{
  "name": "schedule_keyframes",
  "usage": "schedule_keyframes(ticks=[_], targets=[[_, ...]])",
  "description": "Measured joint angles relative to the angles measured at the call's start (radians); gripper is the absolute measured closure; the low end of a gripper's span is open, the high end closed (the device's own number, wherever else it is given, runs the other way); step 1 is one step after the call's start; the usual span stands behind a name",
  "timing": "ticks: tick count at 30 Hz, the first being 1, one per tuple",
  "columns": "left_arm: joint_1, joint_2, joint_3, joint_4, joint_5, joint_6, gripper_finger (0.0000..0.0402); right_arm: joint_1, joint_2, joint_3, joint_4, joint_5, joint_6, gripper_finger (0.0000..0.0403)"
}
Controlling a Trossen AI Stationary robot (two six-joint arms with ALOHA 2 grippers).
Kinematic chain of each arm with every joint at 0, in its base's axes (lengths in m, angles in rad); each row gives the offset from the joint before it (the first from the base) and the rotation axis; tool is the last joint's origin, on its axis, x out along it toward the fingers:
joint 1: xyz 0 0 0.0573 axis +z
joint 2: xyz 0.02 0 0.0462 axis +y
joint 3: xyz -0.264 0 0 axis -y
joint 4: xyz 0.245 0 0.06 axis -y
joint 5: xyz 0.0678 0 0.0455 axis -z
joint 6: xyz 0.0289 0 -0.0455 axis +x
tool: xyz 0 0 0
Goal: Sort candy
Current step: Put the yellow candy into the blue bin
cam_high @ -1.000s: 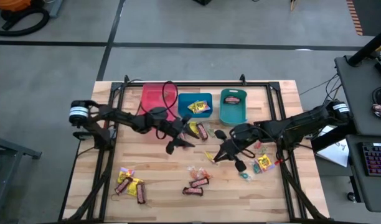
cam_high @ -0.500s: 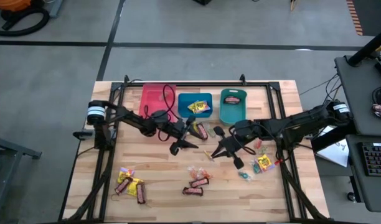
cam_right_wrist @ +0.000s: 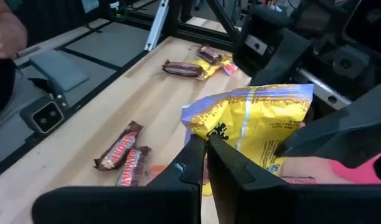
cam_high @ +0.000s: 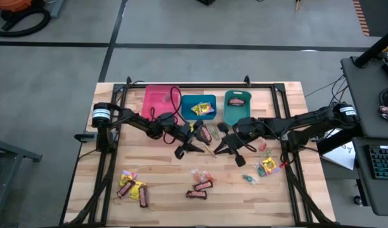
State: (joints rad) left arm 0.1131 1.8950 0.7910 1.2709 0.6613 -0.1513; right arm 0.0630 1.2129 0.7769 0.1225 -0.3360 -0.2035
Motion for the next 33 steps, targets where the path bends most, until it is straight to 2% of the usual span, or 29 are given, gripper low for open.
schedule_keyframes(ticks=[6,8,13,16,20,24,26,28,33], targets=[[0.008,0.000,0.000,-0.022,-0.024,-0.025,0.0371,-0.005,0.000,0.000,-0.032,0.090,-0.010,0.0390],[0.016,0.000,-0.001,-0.025,-0.024,-0.048,0.0392,-0.005,0.000,0.001,-0.048,0.120,-0.015,0.0390],[0.058,-0.002,-0.002,-0.025,-0.024,-0.121,0.0390,-0.005,-0.006,0.001,-0.064,0.311,0.006,0.0389],[0.088,-0.003,-0.002,-0.025,-0.023,-0.159,0.0398,-0.005,-0.016,0.001,-0.069,0.361,0.016,0.0378],[0.125,-0.010,-0.002,-0.040,-0.023,-0.188,0.0399,-0.005,-0.046,0.001,-0.088,0.444,0.042,0.0335],[0.176,-0.034,-0.002,-0.087,-0.021,-0.203,0.0400,-0.005,-0.100,0.001,-0.179,0.670,0.113,0.0288],[0.210,-0.061,-0.002,-0.156,-0.025,-0.207,0.0401,-0.005,-0.129,0.001,-0.242,0.774,0.167,0.0270],[0.243,-0.095,-0.002,-0.247,-0.063,-0.209,0.0401,-0.005,-0.153,0.001,-0.296,0.835,0.221,0.0255],[0.336,-0.185,0.017,-0.612,-0.266,-0.183,0.0401,-0.005,-0.182,0.001,-0.357,0.837,0.298,0.0236]])
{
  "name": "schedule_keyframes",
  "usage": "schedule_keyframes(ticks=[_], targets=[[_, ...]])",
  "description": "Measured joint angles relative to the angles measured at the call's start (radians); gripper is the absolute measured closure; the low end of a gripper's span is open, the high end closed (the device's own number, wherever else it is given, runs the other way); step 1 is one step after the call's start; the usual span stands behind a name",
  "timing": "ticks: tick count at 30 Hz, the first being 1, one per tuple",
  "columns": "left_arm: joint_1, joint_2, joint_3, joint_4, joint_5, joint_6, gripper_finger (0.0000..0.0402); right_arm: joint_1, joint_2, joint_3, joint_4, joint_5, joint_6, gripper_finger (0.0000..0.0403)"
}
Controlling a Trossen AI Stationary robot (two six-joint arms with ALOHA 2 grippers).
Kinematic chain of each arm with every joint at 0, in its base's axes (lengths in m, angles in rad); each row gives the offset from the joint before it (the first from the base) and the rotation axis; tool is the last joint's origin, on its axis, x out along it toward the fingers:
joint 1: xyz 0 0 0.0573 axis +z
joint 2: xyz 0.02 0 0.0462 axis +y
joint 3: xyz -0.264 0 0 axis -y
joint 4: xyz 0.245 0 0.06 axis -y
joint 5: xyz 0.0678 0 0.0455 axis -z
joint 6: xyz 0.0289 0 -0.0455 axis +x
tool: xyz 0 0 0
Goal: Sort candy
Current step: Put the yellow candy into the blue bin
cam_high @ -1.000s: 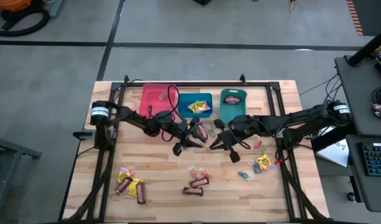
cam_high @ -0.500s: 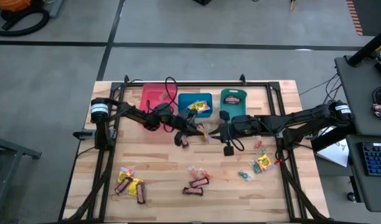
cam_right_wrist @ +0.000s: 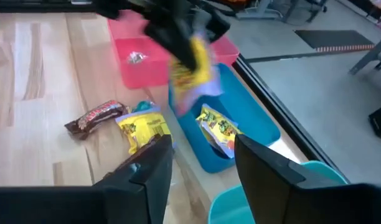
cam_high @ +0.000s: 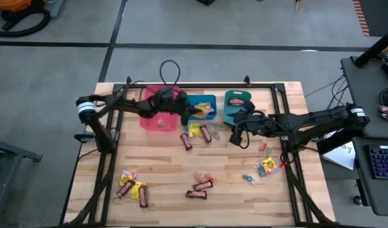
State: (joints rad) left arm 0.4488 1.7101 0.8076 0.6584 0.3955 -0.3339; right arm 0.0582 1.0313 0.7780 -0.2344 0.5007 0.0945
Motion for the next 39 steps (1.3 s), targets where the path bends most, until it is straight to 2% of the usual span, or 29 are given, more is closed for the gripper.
schedule_keyframes(ticks=[5,8,18,25,28,35,39], targets=[[0.082,-0.010,0.125,-0.468,-0.249,0.023,0.0401,0.000,0.019,0.000,-0.001,0.000,0.009,0.0236],[0.104,0.022,0.221,-0.658,-0.309,0.056,0.0401,0.000,0.043,0.000,-0.002,-0.001,0.009,0.0240],[0.101,0.128,0.488,-1.000,-0.300,0.236,0.0401,0.000,0.112,0.000,-0.030,-0.003,0.024,0.0241],[0.101,0.177,0.606,-1.230,-0.197,0.465,0.0401,0.000,0.102,0.000,-0.077,-0.001,0.053,0.0245],[0.101,0.200,0.637,-1.257,-0.117,0.515,0.0401,0.000,0.102,0.000,-0.079,-0.002,0.055,0.0243],[0.101,0.253,0.679,-1.256,-0.121,0.516,0.0399,0.000,0.102,0.000,-0.079,-0.002,0.075,0.0242],[0.101,0.266,0.683,-1.259,-0.124,0.516,0.0375,0.000,0.102,0.000,-0.080,-0.003,0.120,0.0243]])
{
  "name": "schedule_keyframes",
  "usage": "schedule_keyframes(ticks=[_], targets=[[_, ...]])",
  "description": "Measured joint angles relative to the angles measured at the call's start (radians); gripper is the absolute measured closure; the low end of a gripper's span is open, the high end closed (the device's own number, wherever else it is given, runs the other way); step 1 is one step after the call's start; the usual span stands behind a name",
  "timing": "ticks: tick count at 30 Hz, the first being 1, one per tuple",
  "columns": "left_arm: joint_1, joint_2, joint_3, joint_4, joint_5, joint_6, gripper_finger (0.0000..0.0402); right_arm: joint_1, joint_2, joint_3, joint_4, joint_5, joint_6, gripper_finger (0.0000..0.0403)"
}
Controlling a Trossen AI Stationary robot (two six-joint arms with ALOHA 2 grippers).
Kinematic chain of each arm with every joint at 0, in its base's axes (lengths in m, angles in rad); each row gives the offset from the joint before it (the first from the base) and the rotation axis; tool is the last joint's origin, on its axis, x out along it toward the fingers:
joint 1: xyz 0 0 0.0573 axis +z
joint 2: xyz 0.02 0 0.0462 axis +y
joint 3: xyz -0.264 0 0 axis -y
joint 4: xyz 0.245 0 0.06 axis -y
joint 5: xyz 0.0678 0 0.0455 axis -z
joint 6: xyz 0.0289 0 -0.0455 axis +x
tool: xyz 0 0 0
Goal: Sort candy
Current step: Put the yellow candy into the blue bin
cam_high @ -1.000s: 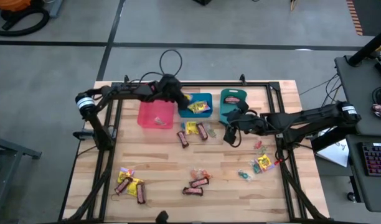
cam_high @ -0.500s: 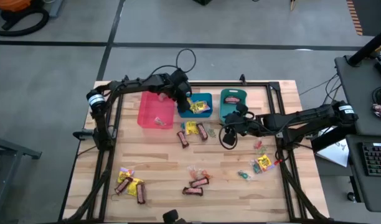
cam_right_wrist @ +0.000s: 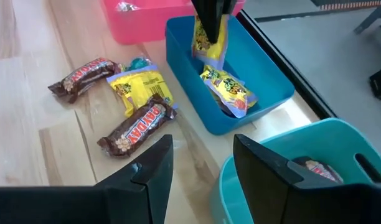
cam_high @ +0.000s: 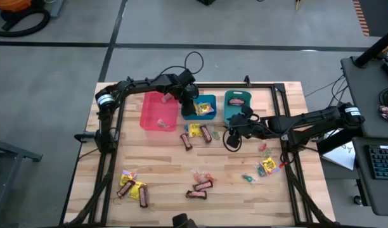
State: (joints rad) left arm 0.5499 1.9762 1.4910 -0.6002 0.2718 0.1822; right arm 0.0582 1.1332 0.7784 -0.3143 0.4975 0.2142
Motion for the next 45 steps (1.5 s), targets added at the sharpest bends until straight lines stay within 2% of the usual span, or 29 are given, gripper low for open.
schedule_keyframes(ticks=[9,18,23,29,31,35,41,45], targets=[[0.000,-0.001,0.007,0.006,-0.001,0.001,0.0307,0.000,0.000,0.000,-0.003,-0.007,0.023,0.0227],[0.000,-0.003,0.110,-0.059,-0.004,0.013,0.0295,0.000,0.000,0.000,-0.003,-0.007,0.029,0.0216],[-0.012,-0.012,0.148,-0.144,-0.004,0.044,0.0295,0.000,0.000,0.000,-0.014,-0.007,0.038,0.0215],[-0.039,-0.017,0.137,-0.220,-0.009,0.067,0.0302,0.000,0.000,0.000,-0.028,-0.007,0.048,0.0217],[-0.055,-0.017,0.116,-0.215,-0.077,0.079,0.0311,0.000,0.000,0.000,-0.028,-0.007,0.048,0.0218],[-0.069,-0.017,0.085,-0.195,-0.283,0.067,0.0329,0.000,0.001,0.000,-0.028,-0.007,0.048,0.0218],[-0.069,-0.017,0.065,-0.075,-0.293,0.067,0.0358,0.000,0.002,0.000,-0.028,-0.007,0.048,0.0220],[-0.065,-0.017,0.051,-0.060,-0.290,0.067,0.0371,0.000,0.002,0.000,-0.028,-0.007,0.048,0.0220]])
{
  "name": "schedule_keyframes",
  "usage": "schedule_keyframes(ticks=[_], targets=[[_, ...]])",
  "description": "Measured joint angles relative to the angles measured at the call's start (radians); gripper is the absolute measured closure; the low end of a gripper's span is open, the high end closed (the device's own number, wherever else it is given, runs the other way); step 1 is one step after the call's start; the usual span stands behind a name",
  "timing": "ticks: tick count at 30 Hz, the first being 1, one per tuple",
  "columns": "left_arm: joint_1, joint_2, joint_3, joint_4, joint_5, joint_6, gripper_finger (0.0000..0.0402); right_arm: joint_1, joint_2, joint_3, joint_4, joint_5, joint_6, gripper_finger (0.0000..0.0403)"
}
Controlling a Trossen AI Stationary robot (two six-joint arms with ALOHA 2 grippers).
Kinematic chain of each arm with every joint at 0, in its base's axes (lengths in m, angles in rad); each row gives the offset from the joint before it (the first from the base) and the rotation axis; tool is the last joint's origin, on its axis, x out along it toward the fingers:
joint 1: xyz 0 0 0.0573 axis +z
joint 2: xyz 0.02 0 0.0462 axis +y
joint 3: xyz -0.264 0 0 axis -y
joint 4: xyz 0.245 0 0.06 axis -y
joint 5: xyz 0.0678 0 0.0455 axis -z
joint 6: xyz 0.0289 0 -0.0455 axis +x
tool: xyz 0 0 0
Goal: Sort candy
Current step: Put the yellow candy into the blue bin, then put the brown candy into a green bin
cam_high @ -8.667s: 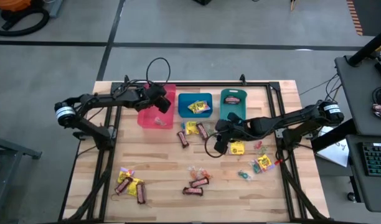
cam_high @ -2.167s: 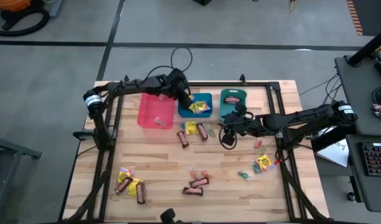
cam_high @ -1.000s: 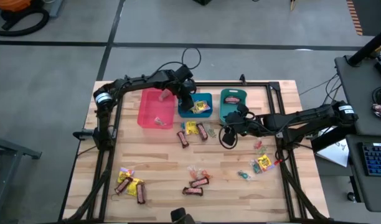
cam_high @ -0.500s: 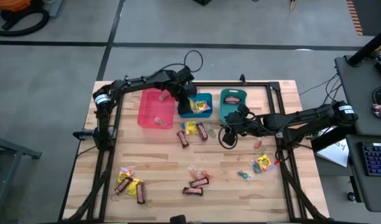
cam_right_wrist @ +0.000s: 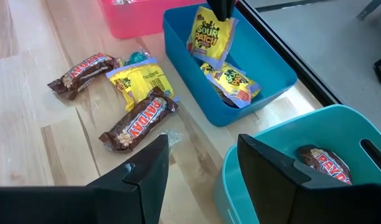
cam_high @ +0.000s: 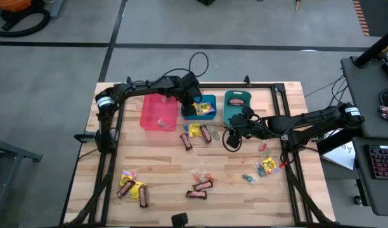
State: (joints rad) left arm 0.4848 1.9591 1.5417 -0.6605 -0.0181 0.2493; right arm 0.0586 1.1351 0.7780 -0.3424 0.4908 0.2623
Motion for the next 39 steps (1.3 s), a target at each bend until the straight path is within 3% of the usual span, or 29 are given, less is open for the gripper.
schedule_keyframes(ticks=[11,28,35,39], targets=[[0.002,0.001,-0.039,0.076,-0.025,0.004,0.0400,0.000,0.000,0.000,0.000,0.000,-0.001,0.0220],[-0.002,-0.006,-0.115,0.154,-0.025,0.005,0.0401,0.000,0.001,0.000,-0.001,0.000,-0.001,0.0220],[-0.063,-0.113,-0.084,0.067,-0.020,0.012,0.0401,0.001,0.001,0.000,-0.002,0.000,0.000,0.0220],[-0.142,-0.210,-0.091,-0.034,0.061,0.098,0.0401,0.002,0.001,0.000,-0.005,0.000,0.000,0.0220]])
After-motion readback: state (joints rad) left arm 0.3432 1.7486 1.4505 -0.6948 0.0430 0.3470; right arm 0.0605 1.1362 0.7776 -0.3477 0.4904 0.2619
